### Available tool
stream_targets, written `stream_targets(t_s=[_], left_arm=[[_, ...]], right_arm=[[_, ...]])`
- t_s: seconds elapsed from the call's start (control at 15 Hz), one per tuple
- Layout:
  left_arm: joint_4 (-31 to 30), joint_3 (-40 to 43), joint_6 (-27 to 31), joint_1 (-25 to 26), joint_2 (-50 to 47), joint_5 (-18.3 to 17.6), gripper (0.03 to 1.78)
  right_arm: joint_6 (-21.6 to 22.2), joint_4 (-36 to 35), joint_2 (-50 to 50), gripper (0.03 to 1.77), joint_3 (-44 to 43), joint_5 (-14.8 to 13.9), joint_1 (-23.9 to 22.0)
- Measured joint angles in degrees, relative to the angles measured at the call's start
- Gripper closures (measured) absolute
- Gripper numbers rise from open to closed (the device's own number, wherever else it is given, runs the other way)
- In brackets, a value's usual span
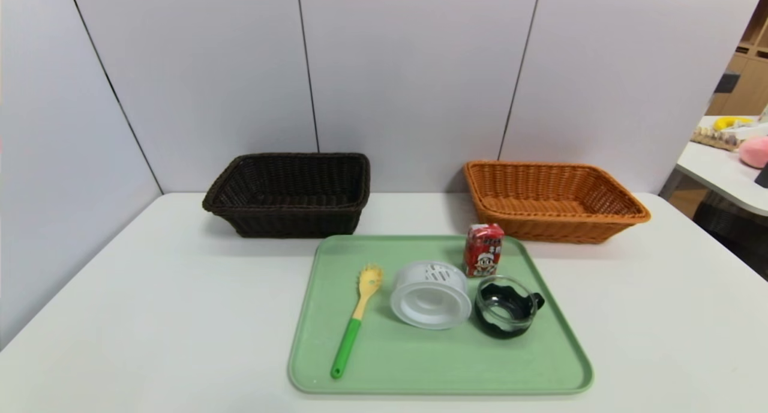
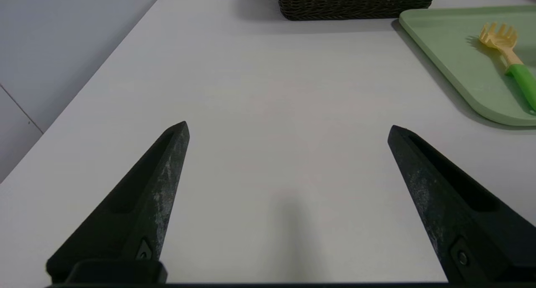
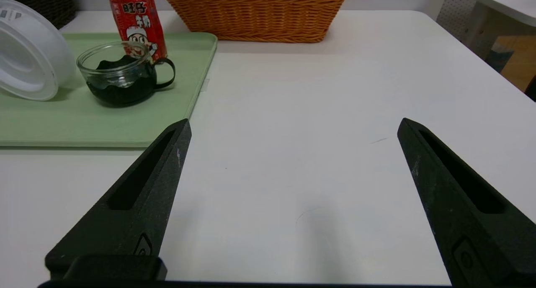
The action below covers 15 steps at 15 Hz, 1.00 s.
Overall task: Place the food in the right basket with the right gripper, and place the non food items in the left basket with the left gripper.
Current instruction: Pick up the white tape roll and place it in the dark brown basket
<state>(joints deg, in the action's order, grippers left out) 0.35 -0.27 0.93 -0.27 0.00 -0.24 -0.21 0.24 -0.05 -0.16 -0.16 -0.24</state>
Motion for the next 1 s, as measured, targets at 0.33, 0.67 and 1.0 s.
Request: stream_targets(t_s=[0.33, 0.67, 1.0], left_arm=[[4.0, -3.3, 1.4, 0.0, 0.0, -1.0, 0.12], [18.1, -20.0, 2.4, 0.0, 4.3, -5.0, 0.12], [17.9, -36.5, 2.9, 0.0, 22.1, -11.4, 0.12]], right_arm=[[-1.5, 1.0, 0.0, 0.10, -1.3, 0.5, 0.0], [-3.2, 9.8, 6.2, 0.10, -16.7, 2.3, 0.0], [-5.1, 10.7, 27.6, 0.10, -39.5, 6.0, 0.1]])
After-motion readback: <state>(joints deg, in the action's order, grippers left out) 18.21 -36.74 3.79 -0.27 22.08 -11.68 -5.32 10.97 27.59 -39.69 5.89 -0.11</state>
